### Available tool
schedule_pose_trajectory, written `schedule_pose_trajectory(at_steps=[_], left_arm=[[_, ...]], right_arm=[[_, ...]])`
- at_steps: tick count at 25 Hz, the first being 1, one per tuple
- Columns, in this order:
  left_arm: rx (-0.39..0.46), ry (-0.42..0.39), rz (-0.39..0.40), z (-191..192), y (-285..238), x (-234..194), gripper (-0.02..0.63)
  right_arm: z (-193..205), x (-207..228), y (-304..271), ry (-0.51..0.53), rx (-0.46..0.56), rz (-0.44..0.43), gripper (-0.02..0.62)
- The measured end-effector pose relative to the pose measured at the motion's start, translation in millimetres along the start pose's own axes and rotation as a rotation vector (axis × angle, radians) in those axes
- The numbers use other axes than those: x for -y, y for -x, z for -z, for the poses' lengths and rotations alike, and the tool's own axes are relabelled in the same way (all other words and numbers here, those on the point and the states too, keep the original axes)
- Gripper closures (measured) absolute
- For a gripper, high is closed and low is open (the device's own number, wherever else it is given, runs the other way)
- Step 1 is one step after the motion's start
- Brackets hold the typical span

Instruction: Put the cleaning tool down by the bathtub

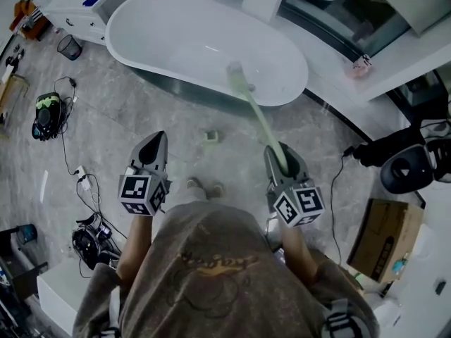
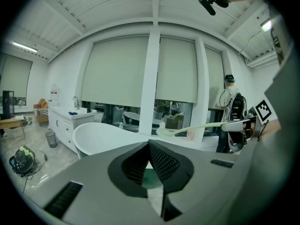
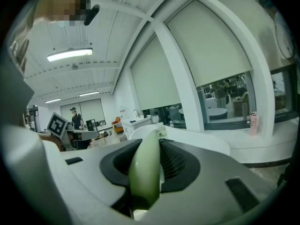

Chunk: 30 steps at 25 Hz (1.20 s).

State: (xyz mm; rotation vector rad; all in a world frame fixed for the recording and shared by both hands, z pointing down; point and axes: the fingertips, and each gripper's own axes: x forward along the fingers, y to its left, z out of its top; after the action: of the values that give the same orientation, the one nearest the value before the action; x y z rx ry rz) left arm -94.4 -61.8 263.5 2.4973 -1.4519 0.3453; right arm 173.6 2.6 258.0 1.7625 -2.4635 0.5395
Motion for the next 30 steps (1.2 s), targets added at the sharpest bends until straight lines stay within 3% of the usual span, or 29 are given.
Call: schedule_pose_trajectory(at_steps=[13,30], left_arm=[[0.011,-0.022,0.065,-16,-68,-25,0.607],[-0.065,-0.003,0.141,39,-150,-32,0.607]], right_arm=[[-11,3,-57,-0.011,-0.001,0.013,0.479],[57,21,-103,-0.046,-0.086,0.018,0.479]])
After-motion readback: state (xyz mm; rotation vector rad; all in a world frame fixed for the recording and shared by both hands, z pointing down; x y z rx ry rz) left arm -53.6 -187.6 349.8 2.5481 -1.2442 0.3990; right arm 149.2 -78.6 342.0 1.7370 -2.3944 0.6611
